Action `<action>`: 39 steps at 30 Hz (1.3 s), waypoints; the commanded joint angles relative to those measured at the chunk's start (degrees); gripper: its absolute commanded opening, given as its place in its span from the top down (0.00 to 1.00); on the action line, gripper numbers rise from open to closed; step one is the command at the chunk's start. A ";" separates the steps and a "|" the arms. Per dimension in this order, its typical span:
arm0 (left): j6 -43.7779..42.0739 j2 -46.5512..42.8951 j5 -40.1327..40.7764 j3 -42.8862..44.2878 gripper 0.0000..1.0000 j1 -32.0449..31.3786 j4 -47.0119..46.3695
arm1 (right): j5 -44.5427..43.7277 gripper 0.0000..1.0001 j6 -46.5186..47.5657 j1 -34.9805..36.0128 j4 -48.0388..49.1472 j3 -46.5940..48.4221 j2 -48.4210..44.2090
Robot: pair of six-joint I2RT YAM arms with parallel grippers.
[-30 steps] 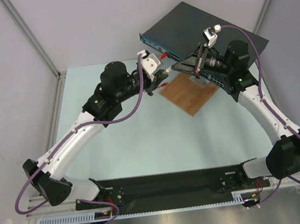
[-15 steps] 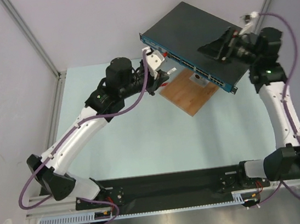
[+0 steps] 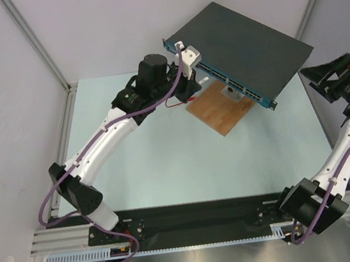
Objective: Insert the plug into the switch port
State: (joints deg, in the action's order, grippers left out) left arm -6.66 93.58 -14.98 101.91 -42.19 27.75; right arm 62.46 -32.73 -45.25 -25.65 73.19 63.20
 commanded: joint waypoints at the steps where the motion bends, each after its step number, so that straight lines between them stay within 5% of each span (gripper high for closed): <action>1: 2.35 2.30 3.29 4.87 1.00 0.36 -0.59 | 3.20 0.00 2.68 0.43 -5.65 -3.92 1.92; 5: 1.65 4.94 4.87 5.49 1.00 0.62 -1.82 | 3.11 0.00 -4.96 3.67 7.06 -10.69 1.58; 16: 1.47 10.39 6.28 9.18 1.00 3.17 -4.63 | -0.93 0.07 -12.35 12.91 20.11 -15.88 3.68; 31: -0.20 14.61 9.53 12.00 1.00 3.70 -7.01 | -1.46 0.92 -15.26 13.88 22.84 -16.50 5.01; 33: -0.46 14.79 9.71 12.00 1.00 3.70 -7.09 | -1.63 0.99 -15.52 13.88 22.84 -16.41 4.83; 39: -0.64 14.79 10.24 11.74 1.00 3.96 -7.18 | -2.34 1.00 -16.66 13.88 23.45 -16.41 4.56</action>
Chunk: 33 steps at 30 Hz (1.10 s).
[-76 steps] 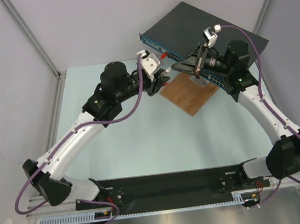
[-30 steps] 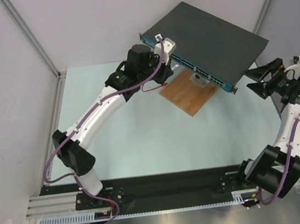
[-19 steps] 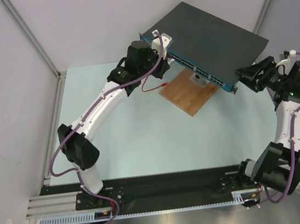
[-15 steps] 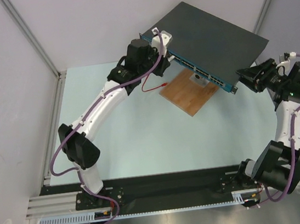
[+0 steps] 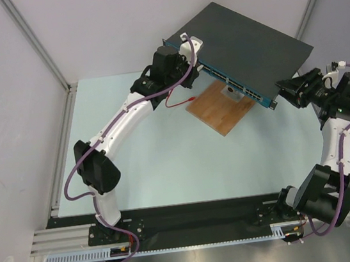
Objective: Insert the plug into the switch port
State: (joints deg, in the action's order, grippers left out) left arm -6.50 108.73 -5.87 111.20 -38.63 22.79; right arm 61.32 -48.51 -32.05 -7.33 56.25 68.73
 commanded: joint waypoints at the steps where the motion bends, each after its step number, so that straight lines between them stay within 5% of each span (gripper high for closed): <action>1: -0.79 -0.36 1.30 2.45 1.00 0.49 -2.22 | -1.29 1.00 -1.14 0.68 5.48 0.44 -0.97; 33: 1.05 2.54 -1.86 6.49 1.00 1.45 -2.31 | -1.12 1.00 -1.23 1.64 5.84 0.88 -0.53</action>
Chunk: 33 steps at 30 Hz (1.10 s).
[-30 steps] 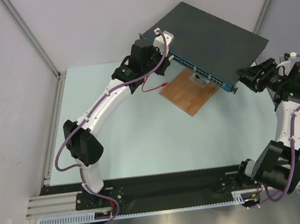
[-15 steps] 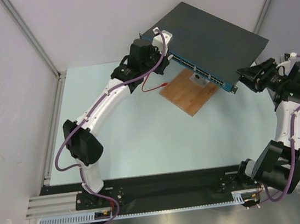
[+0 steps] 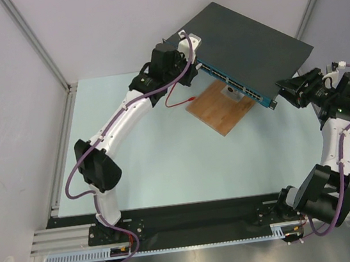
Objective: Insert the plug into the switch port
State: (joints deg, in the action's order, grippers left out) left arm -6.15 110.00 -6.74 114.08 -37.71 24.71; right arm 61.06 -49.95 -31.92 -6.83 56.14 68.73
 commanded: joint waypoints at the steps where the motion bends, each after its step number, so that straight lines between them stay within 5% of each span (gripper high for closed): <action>1: 0.79 1.27 -1.25 3.78 1.00 0.54 -4.32 | -0.85 1.00 0.38 1.60 5.34 0.99 -0.61; 33: 0.09 -4.44 -5.04 -3.78 1.00 0.54 -14.16 | -1.29 1.00 1.53 2.13 4.81 0.99 -0.17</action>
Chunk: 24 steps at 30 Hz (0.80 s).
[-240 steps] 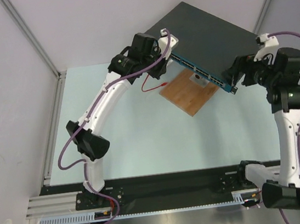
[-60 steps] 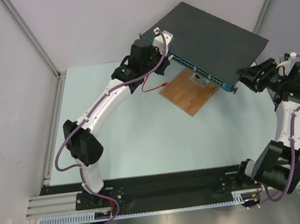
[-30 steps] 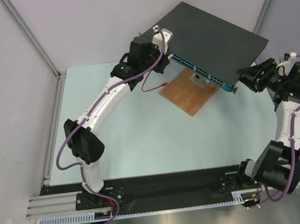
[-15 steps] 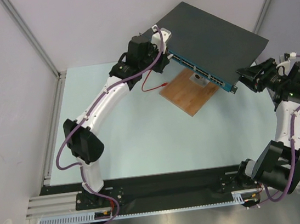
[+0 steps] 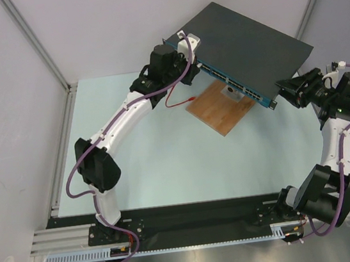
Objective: Insert the plug into the switch port
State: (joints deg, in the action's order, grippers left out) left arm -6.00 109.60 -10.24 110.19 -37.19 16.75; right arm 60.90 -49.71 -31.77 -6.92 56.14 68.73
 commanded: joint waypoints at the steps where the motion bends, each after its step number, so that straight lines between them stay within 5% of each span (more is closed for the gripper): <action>1: -0.15 -3.96 -1.62 0.11 1.00 0.10 -6.55 | -1.14 1.00 1.37 1.97 4.90 0.99 -0.17; 18: 2.22 3.25 -4.44 6.26 1.00 0.10 -9.55 | -1.23 1.00 1.81 2.06 4.54 1.43 0.26; 24: 2.48 3.25 -4.79 6.97 0.77 0.10 -8.76 | -1.31 1.00 1.81 2.06 4.37 1.60 0.35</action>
State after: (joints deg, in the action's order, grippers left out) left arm -4.49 112.42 -12.23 113.10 -36.69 15.81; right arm 60.86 -49.69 -31.70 -6.92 56.14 68.73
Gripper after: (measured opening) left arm 0.203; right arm 0.553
